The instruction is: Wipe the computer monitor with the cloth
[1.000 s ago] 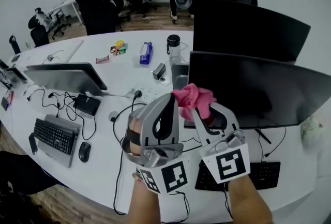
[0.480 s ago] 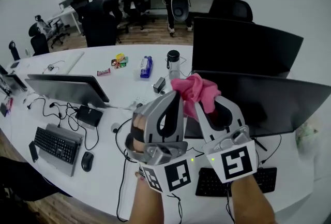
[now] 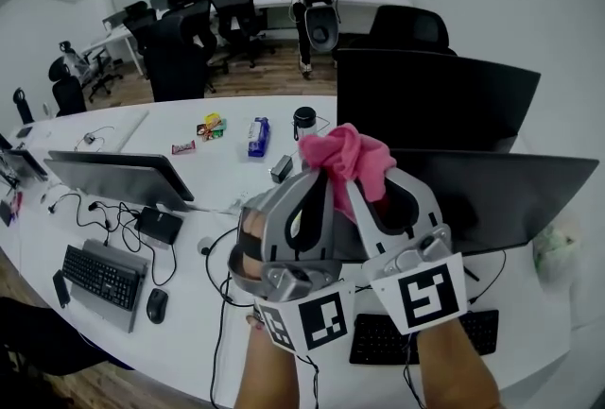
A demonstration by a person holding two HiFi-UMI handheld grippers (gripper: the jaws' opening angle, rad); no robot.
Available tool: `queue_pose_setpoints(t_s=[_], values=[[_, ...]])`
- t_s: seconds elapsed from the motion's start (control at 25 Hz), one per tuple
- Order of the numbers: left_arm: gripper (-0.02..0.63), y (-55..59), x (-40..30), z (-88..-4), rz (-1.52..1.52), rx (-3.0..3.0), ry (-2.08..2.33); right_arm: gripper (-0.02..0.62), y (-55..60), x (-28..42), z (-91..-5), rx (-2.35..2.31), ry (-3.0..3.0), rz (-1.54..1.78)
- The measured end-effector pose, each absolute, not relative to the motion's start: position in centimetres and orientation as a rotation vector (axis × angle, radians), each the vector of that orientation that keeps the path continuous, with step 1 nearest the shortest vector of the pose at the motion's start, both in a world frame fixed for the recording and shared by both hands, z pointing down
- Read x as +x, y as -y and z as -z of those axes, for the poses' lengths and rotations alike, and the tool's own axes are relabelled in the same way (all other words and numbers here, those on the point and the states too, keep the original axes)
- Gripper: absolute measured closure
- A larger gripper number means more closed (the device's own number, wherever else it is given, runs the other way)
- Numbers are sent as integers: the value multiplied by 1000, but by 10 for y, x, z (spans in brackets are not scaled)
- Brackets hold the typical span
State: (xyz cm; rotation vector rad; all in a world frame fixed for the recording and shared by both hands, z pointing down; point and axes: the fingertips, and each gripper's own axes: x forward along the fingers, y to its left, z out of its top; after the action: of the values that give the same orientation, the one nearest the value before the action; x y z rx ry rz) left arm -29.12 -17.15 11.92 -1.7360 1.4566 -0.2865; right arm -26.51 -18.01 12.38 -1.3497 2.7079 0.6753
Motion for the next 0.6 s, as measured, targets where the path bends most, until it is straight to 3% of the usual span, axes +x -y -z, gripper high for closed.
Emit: queue_pose_setpoints(t_s=[0.6], values=[[603,159,-201,-108,263,-1771,-1427,532,180,-147,-125,-1491,-2634,-599]])
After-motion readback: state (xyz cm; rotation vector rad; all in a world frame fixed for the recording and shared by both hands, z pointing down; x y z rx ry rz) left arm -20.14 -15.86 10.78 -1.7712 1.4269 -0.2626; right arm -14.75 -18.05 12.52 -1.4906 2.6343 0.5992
